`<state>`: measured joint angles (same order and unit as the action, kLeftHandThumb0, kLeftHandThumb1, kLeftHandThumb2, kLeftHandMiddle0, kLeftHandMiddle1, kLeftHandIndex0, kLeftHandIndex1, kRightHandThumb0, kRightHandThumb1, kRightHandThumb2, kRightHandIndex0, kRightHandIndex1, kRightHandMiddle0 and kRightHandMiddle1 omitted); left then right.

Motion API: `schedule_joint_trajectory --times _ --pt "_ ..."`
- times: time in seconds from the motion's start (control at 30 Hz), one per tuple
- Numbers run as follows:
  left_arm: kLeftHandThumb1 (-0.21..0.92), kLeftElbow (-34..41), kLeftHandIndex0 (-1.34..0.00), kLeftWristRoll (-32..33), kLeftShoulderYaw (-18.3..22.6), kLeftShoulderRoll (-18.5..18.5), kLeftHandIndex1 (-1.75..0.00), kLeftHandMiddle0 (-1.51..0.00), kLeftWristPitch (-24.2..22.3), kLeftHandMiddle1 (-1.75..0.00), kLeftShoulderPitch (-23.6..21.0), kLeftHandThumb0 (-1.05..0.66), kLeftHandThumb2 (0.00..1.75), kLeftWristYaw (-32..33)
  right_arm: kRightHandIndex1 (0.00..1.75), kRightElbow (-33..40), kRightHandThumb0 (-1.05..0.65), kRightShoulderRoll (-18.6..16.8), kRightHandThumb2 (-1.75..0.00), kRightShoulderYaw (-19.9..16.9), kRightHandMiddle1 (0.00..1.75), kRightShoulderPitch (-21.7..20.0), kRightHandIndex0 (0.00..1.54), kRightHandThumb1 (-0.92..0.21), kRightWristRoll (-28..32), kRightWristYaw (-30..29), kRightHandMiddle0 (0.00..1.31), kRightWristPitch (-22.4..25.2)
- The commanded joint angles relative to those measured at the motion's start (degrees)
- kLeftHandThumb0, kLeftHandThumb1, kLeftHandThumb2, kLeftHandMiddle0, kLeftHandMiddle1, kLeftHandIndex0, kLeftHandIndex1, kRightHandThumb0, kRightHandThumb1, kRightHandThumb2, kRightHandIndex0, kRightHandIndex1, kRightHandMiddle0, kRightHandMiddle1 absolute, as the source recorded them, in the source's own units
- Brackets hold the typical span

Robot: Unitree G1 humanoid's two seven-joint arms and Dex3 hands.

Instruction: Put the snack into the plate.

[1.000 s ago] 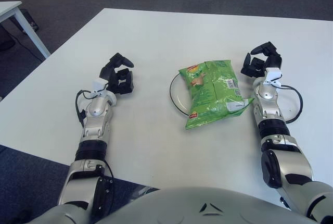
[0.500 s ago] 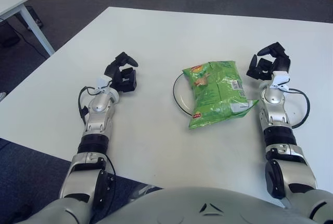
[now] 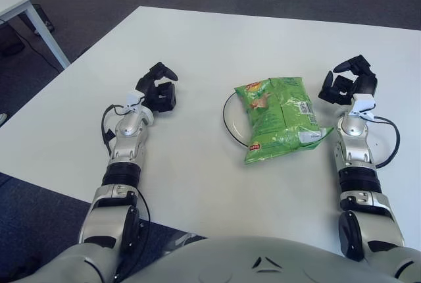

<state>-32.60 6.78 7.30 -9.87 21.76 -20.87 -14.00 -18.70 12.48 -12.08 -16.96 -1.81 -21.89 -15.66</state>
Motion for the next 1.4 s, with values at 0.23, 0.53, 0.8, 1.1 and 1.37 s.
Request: schedule_joint_trajectory --times 0.23,0.53,0.8,1.1,1.37 --pt "0.47 -6.0 -0.49 -1.2 -1.2 3.3 -1.75 -1.03 3.5 -1.75 5.3 -0.43 1.13 0.8 1.75 3.0 -0.51 -4.7 -1.41 0.1 1.75 11.7 1.34 -0.25 0.4 0.9 0.67 3.4" --pt "0.5 -8.0 -0.47 -2.6 -1.8 3.9 -1.75 -1.01 6.9 -1.75 3.5 -0.43 1.09 2.1 1.75 6.6 -0.5 -5.6 -1.39 -0.4 1.75 12.9 1.34 -0.26 1.7 1.0 0.66 8.8" --pt "0.52 -10.5 -0.46 -2.9 -2.3 4.1 -1.75 -1.0 9.5 -1.75 1.5 -0.42 1.06 2.3 1.75 9.1 -0.5 -6.0 -1.39 -0.4 1.75 13.7 1.34 -0.26 1.6 0.8 0.66 12.5" --pt "0.55 -11.7 -0.43 -4.4 -3.0 6.2 -1.75 -1.03 14.0 -1.75 1.7 -0.41 1.02 4.9 1.75 11.4 -0.5 -6.1 -1.39 -0.7 1.75 14.4 1.34 -0.26 1.7 1.4 0.66 15.5" --pt "0.56 -13.5 -0.43 -5.2 -3.8 6.1 -1.75 -1.04 14.6 -1.75 2.4 -0.41 1.01 4.5 1.75 12.1 -0.5 -5.9 -1.39 -0.6 1.75 14.6 1.34 -0.26 1.5 2.1 0.66 16.6"
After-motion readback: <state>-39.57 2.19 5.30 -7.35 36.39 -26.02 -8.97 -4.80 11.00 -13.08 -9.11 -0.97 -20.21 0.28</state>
